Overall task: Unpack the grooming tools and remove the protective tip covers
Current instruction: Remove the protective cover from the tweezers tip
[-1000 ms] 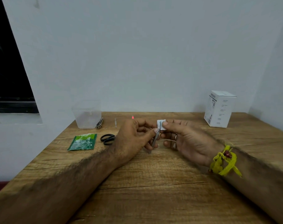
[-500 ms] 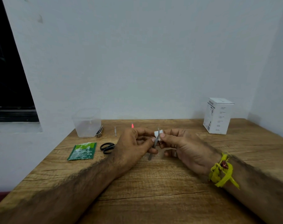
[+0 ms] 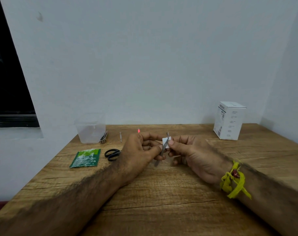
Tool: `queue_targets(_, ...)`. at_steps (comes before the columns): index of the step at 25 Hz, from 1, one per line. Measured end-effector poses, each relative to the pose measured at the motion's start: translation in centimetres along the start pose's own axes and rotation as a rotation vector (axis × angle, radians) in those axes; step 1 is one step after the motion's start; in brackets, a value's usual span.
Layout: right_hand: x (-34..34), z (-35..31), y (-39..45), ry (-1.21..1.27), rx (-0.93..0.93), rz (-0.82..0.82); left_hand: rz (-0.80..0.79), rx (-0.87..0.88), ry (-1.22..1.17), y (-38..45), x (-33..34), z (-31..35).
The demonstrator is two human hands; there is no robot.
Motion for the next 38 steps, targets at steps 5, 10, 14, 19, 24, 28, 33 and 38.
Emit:
queue_targets(5, 0.2, 0.0, -0.1, -0.024, -0.035, 0.007, 0.039, 0.007, -0.018, -0.1, -0.3, 0.2)
queue_targets(10, -0.7, -0.2, 0.2, -0.016, -0.074, 0.111, -0.014, -0.021, -0.030, -0.5, 0.4, 0.5)
queue_targets(14, -1.6, 0.1, 0.7, 0.102, -0.010, 0.097, -0.066, -0.058, 0.087, -0.7, 1.1, 0.4)
queue_targets(19, -1.1, 0.8, 0.9, 0.191, -0.015, 0.095, 0.006, -0.060, 0.085, -0.8, 0.7, 0.6)
queue_targets(24, -1.8, 0.8, 0.8, 0.190, -0.012, 0.154, 0.004, -0.064, 0.095, -0.8, 0.7, 0.5)
queue_targets(28, -1.3, 1.1, 0.6, 0.129, 0.020, 0.130, 0.005, -0.069, 0.094, -0.8, 0.7, 0.4)
queue_targets(33, -1.2, 1.0, 0.6, 0.022, 0.027, 0.095, 0.022, -0.064, 0.089, -0.8, 0.4, 0.5)
queue_targets(38, -1.4, 0.8, 0.5, -0.007, 0.001, 0.123, 0.023, -0.082, 0.086, -0.7, 0.4, 0.4)
Point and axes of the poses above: each hand's wrist, its own y-axis towards the middle knuckle, its own x-axis out of the palm, z = x × y, the point moved 8 cm from there along y, towards the middle knuckle, and after that the axes turned 7 degrees about -x, right-handed, at the moved point
